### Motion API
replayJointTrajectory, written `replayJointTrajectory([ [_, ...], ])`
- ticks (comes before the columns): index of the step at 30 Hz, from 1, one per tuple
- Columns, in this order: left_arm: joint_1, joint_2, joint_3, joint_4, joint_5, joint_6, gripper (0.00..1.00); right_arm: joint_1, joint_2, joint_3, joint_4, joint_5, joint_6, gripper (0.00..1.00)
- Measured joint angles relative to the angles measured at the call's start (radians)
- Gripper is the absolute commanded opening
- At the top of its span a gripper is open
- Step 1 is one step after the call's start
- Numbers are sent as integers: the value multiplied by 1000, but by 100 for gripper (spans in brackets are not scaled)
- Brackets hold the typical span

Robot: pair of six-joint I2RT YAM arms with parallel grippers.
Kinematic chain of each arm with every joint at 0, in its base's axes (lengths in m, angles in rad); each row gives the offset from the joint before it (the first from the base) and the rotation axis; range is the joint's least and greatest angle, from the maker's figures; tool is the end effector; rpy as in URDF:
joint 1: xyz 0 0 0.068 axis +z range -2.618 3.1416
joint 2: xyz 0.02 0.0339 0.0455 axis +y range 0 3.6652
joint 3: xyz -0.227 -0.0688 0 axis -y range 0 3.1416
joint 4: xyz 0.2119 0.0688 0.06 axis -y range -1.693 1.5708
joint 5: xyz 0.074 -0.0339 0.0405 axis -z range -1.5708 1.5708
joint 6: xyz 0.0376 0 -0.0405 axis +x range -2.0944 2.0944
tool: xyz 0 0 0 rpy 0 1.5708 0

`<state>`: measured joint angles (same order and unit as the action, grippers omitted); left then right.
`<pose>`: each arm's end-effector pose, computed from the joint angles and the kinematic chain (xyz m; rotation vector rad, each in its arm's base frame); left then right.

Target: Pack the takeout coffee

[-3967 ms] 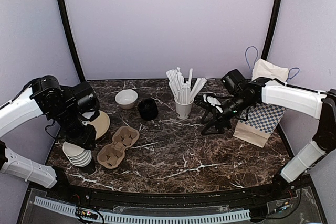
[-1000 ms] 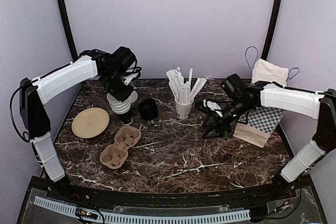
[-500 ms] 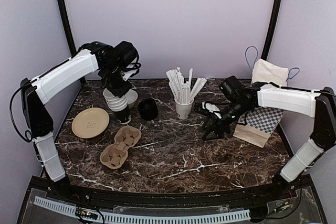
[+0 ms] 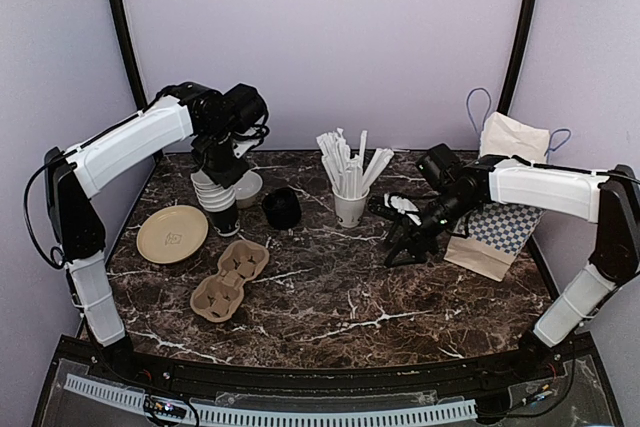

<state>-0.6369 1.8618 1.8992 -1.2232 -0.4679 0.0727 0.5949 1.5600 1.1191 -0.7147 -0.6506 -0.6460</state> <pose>0.2794 -0.1856 0.2992 0.7931 2.4898 0.4559 0.2164 0.1739 0.2092 -1.6539 1.9983 0.8585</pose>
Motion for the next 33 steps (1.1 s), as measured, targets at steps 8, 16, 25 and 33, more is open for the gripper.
replayJointTrajectory([
  [8, 5, 10, 27, 20, 69, -6, 0, 0, 0, 1, -6, 0, -1, 58],
  [16, 4, 27, 53, -2, 31, -9, 0, 0, 0, 1, -9, 0, -4, 58],
  [25, -22, 19, 92, -35, -10, -50, 0, 0, 0, 1, -13, 0, -8, 57],
  [33, -40, -48, 118, -94, -34, -132, 0, 0, 9, 7, -28, 4, -11, 56],
])
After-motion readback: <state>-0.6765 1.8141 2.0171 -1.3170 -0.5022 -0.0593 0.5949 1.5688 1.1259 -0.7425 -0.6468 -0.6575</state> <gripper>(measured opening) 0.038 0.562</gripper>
